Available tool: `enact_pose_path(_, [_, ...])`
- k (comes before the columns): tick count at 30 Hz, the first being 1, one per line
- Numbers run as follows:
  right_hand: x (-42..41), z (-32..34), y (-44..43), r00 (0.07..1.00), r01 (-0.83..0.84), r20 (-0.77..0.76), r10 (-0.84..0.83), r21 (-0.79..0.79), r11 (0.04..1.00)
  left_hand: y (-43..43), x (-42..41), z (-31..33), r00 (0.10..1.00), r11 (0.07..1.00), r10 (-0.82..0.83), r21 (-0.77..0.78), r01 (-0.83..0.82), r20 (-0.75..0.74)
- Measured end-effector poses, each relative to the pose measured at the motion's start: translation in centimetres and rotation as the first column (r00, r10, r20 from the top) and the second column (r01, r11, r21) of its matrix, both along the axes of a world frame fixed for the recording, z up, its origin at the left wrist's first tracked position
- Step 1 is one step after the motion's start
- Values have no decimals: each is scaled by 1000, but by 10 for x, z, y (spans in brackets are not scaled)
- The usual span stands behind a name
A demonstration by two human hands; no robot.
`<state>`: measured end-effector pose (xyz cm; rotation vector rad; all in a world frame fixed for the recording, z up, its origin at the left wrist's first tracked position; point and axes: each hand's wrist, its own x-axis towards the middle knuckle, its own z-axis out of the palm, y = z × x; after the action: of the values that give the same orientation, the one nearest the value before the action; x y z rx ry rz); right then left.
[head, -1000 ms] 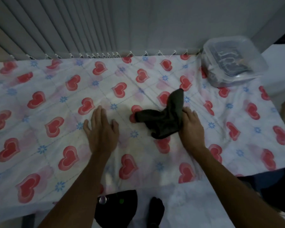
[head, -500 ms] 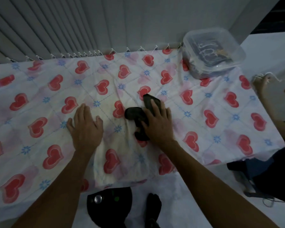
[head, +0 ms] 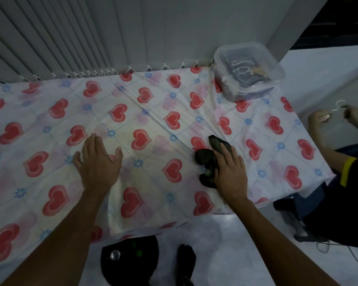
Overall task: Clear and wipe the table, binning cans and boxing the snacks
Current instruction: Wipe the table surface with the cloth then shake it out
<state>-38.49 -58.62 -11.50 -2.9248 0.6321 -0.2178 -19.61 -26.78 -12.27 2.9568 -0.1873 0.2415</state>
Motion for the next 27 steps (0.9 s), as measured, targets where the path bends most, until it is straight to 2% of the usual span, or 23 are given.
enact_pose_path(8, [-45, -3, -8, 994, 104, 11, -104, -7, 995, -2, 1, -3, 999, 1000, -13, 13, 13, -33])
enact_pose_path(14, [-89, -4, -8, 985, 157, 77, -157, 9, 988, -1, 0, -4, 999, 999, -34, 19, 34, -16])
enact_pose_path(19, [-112, -6, 1, 980, 178, 90, -180, 22, 984, 1, 1, -8, 999, 999, -42, 13, 42, -9])
enact_pose_path(23, [-132, -10, 15, 972, 223, 79, -219, -43, 974, 3, 3, -13, 999, 999, -51, 15, 51, -6])
enact_pose_path(27, [-155, -9, 41, 965, 244, 94, -243, 7, 970, 2, 4, -13, 998, 998, -57, 10, 57, -10])
